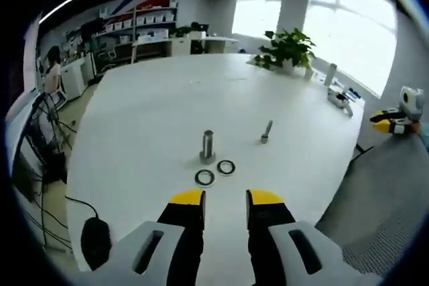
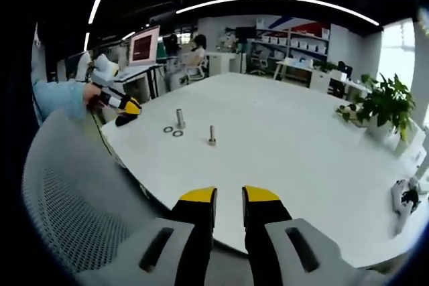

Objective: Place the washer onto the threaded stud by aligning its center hole with the stud, sliding it down to the base, and recovering from edge contact or off-axis alignment until the washer reaches the visible bottom stop.

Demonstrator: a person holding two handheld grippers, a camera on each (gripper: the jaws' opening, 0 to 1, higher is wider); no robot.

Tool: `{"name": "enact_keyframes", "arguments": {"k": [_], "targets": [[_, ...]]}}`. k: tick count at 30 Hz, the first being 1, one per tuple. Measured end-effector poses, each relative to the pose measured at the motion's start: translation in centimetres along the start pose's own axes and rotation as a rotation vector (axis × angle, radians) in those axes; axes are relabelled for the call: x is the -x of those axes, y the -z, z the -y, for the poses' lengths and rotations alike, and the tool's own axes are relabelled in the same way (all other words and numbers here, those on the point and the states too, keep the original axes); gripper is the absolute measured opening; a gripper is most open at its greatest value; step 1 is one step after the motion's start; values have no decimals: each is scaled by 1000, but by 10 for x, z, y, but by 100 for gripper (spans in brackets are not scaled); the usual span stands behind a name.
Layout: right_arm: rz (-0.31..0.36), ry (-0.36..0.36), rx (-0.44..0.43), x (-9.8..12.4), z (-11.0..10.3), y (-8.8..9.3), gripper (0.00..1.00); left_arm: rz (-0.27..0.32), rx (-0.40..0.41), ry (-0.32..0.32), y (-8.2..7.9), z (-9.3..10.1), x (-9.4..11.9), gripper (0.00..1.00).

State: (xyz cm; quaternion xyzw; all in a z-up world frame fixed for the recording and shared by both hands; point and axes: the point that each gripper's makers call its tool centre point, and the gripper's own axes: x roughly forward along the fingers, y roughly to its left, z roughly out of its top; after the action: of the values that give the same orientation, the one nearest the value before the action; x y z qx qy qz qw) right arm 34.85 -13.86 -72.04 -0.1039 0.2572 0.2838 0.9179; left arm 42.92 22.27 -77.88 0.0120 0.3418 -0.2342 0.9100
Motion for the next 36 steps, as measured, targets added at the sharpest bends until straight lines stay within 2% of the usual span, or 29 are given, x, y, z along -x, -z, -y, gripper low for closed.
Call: {"name": "enact_keyframes", "arguments": {"k": [4, 9, 13, 16, 26, 29, 31, 32, 36], "targets": [[-11, -7, -3, 0, 0, 2, 17, -21, 0, 4, 2, -18, -27, 22], [-36, -5, 4, -1, 1, 5, 18, -45, 13, 13, 6, -29, -52, 22], [-47, 17, 2, -2, 2, 5, 18, -94, -14, 32, 18, -35, -72, 21], [-51, 19, -3, -3, 0, 4, 18, -107, -6, 35, 23, -41, -81, 20], [-61, 45, -8, -4, 4, 5, 18, -136, -38, 66, 26, -43, -99, 18], [-61, 47, -11, -4, 5, 5, 18, -131, -67, 50, 25, -46, -101, 15], [-61, 47, -13, -4, 5, 5, 18, -145, -135, 17, 26, -51, -102, 12], [-62, 46, -14, -4, 5, 5, 18, -141, -128, 22, 26, -47, -104, 12], [-63, 44, -17, -4, 5, 5, 18, -143, -246, 1, 26, -46, -107, 12]]}}
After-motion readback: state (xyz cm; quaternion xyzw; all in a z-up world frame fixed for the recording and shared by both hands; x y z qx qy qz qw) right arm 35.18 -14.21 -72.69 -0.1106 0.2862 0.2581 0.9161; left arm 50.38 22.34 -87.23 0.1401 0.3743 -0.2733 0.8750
